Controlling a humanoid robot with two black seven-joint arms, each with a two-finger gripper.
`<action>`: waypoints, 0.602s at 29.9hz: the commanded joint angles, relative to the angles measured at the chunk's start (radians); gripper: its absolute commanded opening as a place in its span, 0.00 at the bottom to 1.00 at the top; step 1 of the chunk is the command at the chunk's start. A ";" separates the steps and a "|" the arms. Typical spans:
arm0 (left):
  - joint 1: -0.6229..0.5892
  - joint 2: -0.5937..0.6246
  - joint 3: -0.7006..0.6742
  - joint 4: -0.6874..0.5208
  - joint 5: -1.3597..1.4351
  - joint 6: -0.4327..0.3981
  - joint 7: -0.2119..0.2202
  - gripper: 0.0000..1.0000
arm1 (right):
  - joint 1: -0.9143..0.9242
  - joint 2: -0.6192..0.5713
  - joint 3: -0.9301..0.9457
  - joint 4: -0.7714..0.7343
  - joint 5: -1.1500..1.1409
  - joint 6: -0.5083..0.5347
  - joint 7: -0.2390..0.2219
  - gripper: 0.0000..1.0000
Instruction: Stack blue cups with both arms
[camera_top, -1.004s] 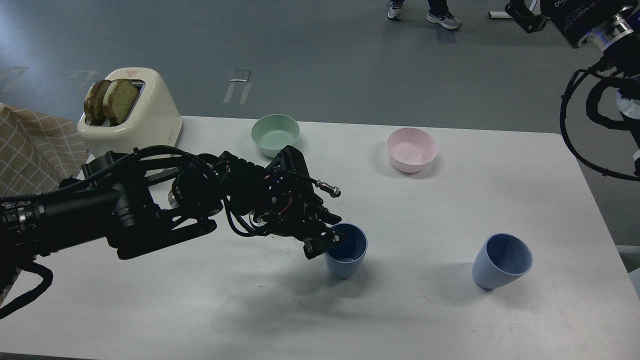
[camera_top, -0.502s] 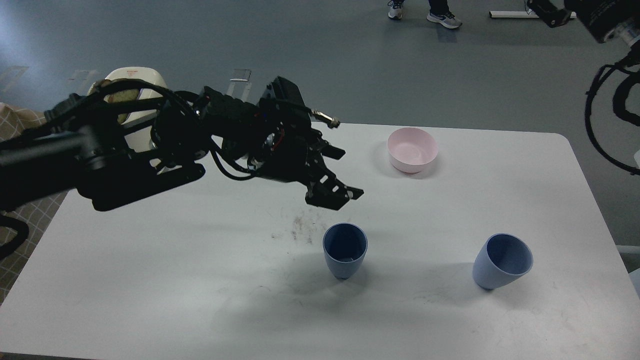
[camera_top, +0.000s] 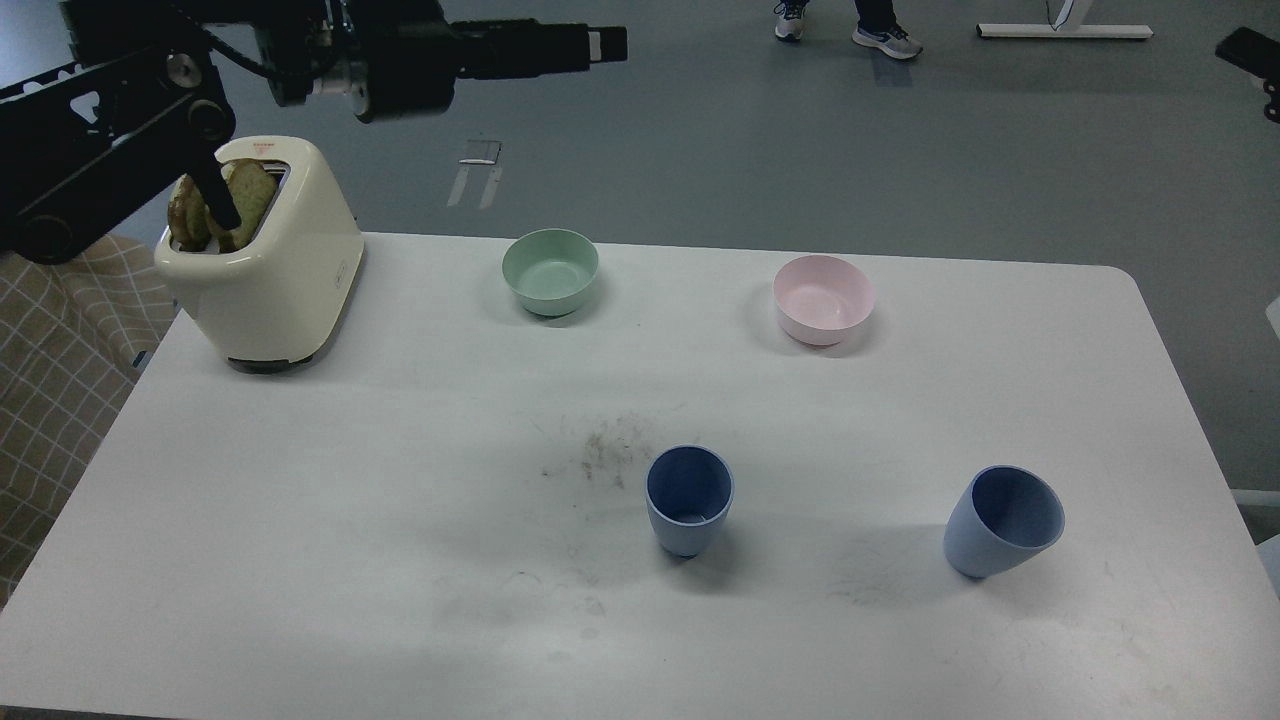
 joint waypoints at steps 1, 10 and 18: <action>0.047 -0.019 -0.003 0.111 -0.264 0.000 0.000 0.97 | -0.069 -0.073 -0.002 0.037 -0.125 0.000 0.005 1.00; 0.182 -0.072 -0.009 0.167 -0.518 0.080 -0.051 0.97 | -0.213 -0.114 -0.010 0.129 -0.397 0.000 0.010 1.00; 0.338 -0.155 -0.177 0.167 -0.561 0.183 -0.120 0.97 | -0.320 -0.099 -0.011 0.214 -0.552 0.000 0.010 1.00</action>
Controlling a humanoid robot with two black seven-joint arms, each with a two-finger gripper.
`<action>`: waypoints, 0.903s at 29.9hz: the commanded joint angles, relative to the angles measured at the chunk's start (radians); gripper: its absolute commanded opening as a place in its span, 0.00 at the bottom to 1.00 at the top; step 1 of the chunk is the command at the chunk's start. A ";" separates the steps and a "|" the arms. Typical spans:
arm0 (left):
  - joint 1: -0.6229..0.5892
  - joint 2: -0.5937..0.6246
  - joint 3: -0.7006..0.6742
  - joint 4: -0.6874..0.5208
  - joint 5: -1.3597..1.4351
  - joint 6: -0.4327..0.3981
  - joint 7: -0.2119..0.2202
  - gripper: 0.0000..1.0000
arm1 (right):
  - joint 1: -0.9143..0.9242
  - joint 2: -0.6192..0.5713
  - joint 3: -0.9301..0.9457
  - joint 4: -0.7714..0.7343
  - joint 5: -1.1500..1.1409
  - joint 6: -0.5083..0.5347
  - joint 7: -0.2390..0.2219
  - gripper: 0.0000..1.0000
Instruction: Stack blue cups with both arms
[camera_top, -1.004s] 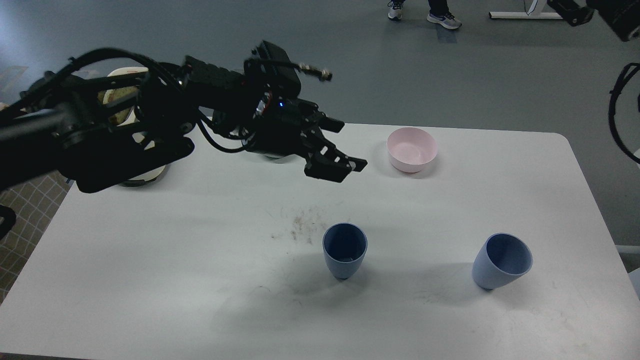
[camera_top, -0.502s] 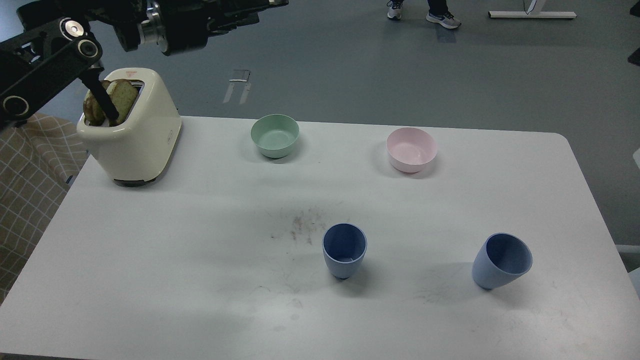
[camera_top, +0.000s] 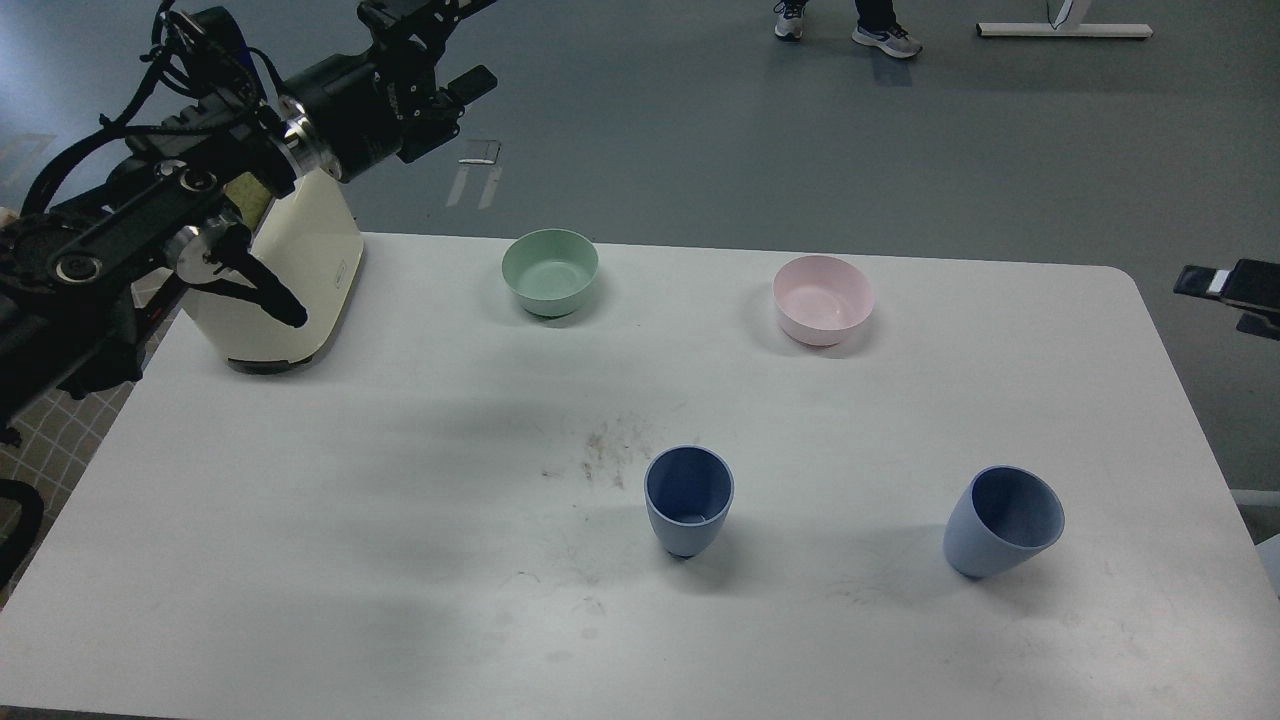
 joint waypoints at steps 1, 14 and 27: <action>0.074 -0.041 -0.076 0.000 -0.024 0.021 -0.003 0.97 | -0.050 0.008 -0.001 0.032 -0.083 0.000 -0.001 1.00; 0.100 -0.060 -0.073 0.000 -0.013 0.021 -0.001 0.97 | -0.098 0.021 -0.082 0.141 -0.254 0.000 -0.001 1.00; 0.102 -0.061 -0.078 -0.002 -0.013 0.021 -0.005 0.97 | -0.099 0.060 -0.102 0.138 -0.287 0.000 -0.037 0.94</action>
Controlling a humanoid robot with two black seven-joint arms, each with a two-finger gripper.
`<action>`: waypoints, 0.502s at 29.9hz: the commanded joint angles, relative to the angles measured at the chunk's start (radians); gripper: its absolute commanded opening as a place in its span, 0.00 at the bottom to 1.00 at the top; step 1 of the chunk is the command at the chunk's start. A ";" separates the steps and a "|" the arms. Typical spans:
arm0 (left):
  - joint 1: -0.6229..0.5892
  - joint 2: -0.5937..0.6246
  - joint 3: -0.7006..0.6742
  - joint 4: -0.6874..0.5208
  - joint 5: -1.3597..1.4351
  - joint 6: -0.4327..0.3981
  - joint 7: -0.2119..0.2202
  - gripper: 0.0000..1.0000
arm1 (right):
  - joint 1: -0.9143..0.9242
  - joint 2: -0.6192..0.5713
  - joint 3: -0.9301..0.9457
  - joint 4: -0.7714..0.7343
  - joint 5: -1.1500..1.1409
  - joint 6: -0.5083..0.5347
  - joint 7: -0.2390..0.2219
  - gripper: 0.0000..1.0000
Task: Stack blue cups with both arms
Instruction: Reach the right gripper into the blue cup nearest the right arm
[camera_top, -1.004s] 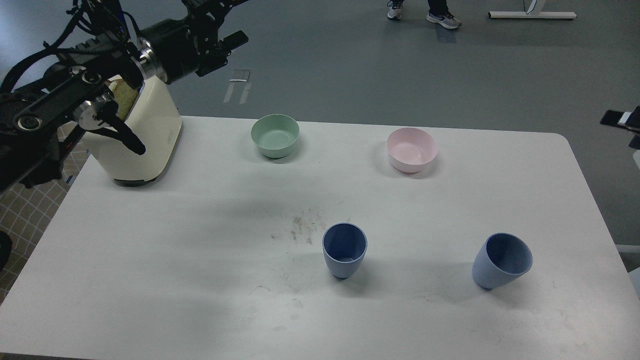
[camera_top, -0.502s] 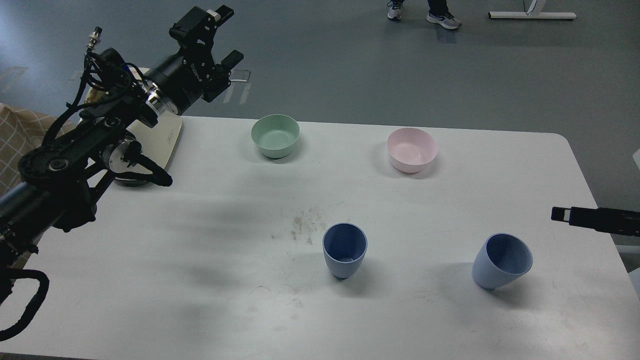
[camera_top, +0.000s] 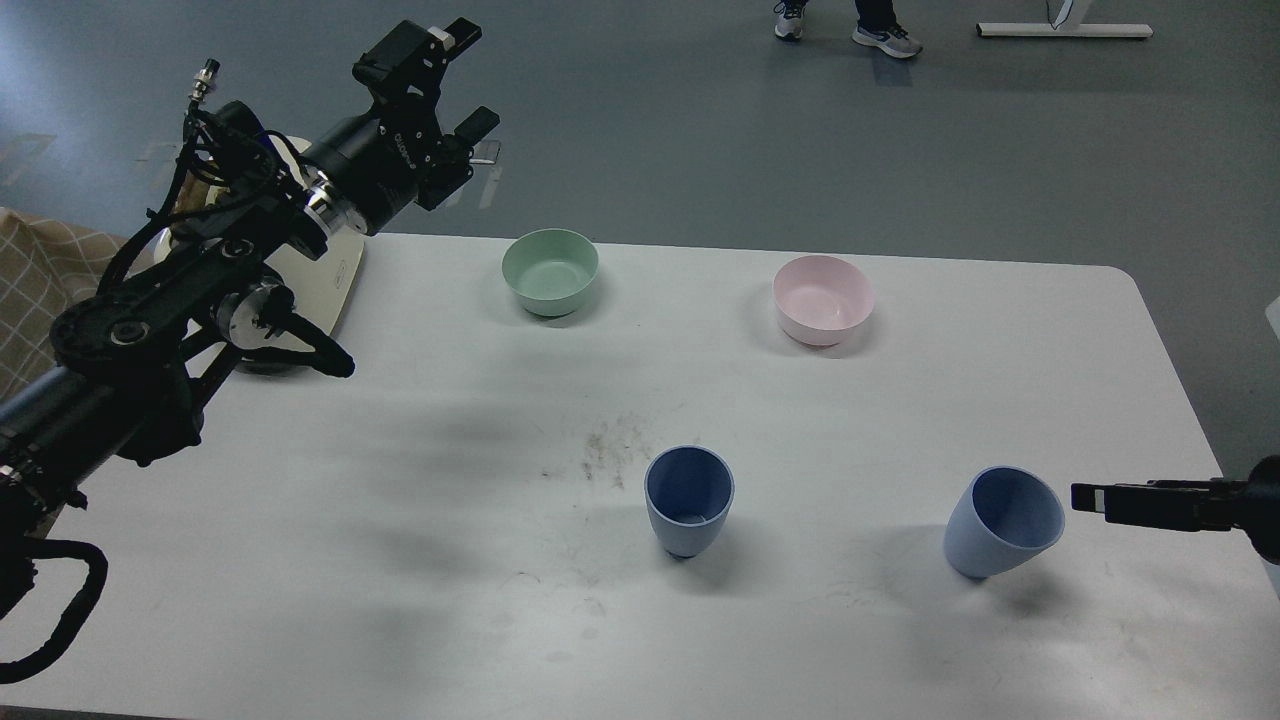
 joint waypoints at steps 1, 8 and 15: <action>0.000 -0.003 0.001 0.000 0.000 0.000 -0.003 0.97 | 0.002 0.036 -0.001 -0.003 0.000 0.000 -0.031 0.93; 0.000 -0.002 -0.002 -0.005 -0.002 0.000 -0.003 0.97 | 0.001 0.077 -0.001 -0.006 -0.002 0.000 -0.050 0.93; 0.000 0.000 -0.003 -0.005 -0.002 0.000 -0.003 0.97 | 0.002 0.117 -0.001 -0.009 -0.010 0.000 -0.068 0.92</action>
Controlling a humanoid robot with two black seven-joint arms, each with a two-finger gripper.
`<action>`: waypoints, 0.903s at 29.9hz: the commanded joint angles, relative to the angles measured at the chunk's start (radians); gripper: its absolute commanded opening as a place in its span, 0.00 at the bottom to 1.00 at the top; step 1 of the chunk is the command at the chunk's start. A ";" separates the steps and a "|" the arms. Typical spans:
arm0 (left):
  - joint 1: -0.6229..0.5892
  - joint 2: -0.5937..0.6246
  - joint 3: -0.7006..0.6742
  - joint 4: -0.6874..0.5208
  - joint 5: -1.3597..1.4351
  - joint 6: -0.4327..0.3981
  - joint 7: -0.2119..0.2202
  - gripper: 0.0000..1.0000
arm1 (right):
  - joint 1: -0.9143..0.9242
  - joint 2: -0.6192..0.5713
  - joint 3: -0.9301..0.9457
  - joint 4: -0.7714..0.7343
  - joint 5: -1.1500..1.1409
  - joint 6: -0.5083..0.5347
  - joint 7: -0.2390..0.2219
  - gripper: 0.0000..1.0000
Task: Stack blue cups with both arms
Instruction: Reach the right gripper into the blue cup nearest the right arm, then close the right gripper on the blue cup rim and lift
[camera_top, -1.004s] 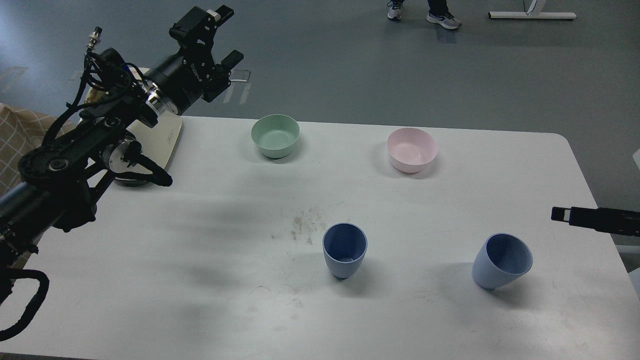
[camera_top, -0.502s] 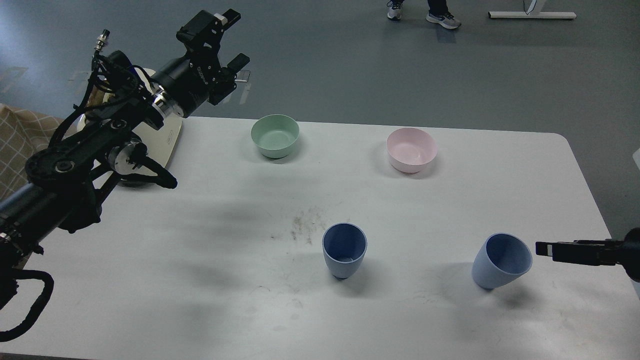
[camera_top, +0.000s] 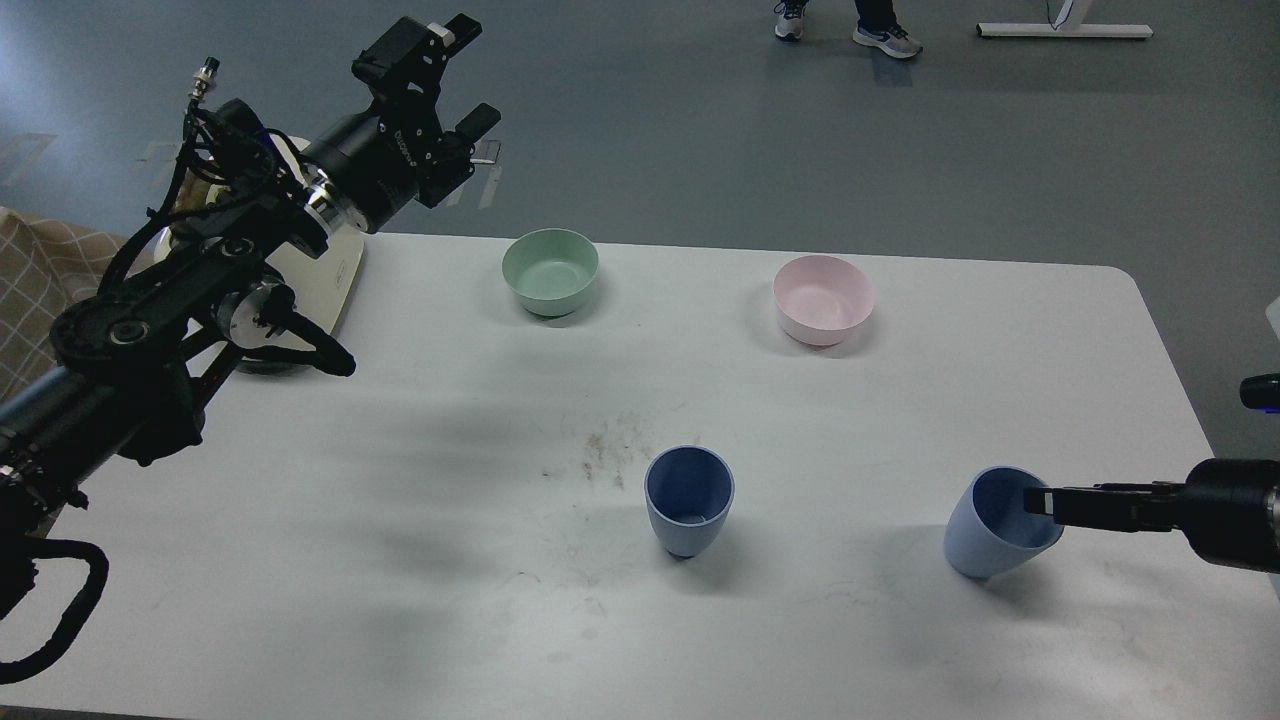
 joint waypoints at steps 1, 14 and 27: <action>-0.001 0.002 -0.001 0.000 0.000 0.000 0.000 0.97 | 0.000 0.019 0.000 -0.001 -0.006 0.000 -0.010 0.91; 0.001 0.005 -0.003 -0.003 0.000 0.000 -0.002 0.97 | -0.001 0.035 -0.012 -0.003 -0.038 0.000 -0.020 0.65; 0.001 0.005 -0.015 -0.003 0.000 0.000 -0.003 0.97 | 0.009 0.053 -0.014 -0.001 -0.045 0.000 -0.043 0.24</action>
